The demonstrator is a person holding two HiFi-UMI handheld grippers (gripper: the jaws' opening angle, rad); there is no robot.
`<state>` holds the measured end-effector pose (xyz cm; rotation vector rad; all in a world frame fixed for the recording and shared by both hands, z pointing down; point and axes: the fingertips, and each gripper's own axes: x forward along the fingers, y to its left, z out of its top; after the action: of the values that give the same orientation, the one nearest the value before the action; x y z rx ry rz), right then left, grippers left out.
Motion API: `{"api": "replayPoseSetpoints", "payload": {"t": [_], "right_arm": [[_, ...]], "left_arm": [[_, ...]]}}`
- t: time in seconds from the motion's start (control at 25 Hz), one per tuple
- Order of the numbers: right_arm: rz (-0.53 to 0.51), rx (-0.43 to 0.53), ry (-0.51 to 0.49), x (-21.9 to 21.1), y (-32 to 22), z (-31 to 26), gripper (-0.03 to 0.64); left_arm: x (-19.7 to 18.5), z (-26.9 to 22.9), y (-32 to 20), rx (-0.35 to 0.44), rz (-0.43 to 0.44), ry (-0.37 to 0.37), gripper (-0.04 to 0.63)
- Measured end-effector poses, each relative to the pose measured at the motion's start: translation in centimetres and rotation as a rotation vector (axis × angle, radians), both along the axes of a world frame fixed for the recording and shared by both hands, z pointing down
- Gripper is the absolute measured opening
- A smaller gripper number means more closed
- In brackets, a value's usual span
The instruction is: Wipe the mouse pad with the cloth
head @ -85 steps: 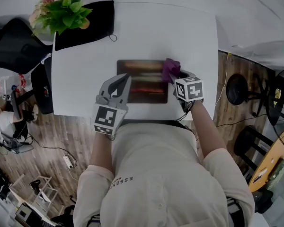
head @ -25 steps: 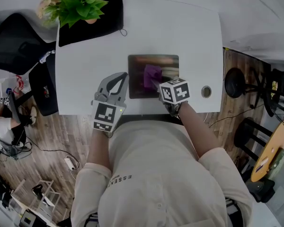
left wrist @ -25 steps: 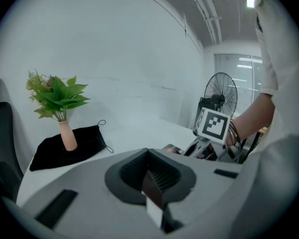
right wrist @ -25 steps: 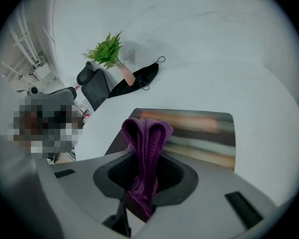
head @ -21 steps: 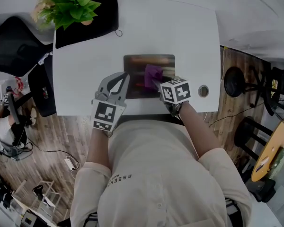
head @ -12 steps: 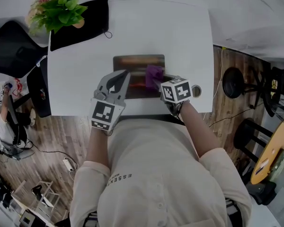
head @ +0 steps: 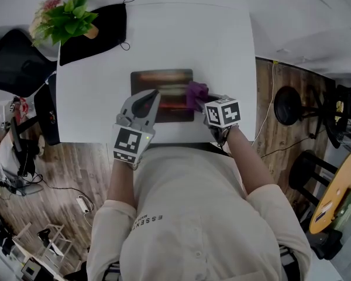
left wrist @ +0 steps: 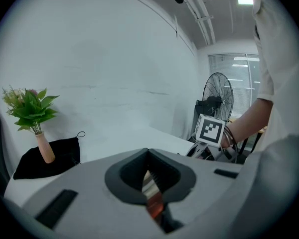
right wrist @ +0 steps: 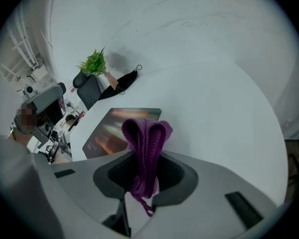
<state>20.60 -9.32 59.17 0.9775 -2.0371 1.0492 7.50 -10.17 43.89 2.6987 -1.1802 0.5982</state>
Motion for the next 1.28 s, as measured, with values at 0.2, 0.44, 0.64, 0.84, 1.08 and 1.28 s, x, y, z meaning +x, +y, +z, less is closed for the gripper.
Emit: {"api": "replayPoseSetpoints", "payload": {"t": [0.2, 0.44, 0.64, 0.84, 1.08, 1.28], "right_arm": [[0.027, 0.001, 0.029, 1.0, -0.2, -0.3, 0.103], [-0.028, 0.072, -0.001, -1.3, -1.3, -3.3, 0.101], [-0.104, 0.069, -0.064, -6.3, -0.9, -3.8, 0.101], [-0.200, 0.030, -0.112, -12.1, 1.1, -3.1, 0.101], [-0.278, -0.014, -0.138, -18.3, 3.5, -2.2, 0.101], [-0.311, -0.049, -0.133, -22.3, 5.5, -1.2, 0.101]], "left_arm": [[0.3, -0.3, -0.5, 0.008, -0.001, -0.011, 0.002], [-0.7, -0.4, -0.4, 0.010, -0.018, -0.036, 0.002], [-4.0, 0.0, 0.1, -0.003, -0.088, -0.042, 0.002], [-8.3, 0.9, 1.1, -0.029, -0.167, -0.059, 0.002], [-12.6, 2.1, 2.8, -0.064, -0.211, -0.053, 0.002], [-15.4, 2.6, 3.9, -0.081, -0.203, -0.062, 0.002]]}}
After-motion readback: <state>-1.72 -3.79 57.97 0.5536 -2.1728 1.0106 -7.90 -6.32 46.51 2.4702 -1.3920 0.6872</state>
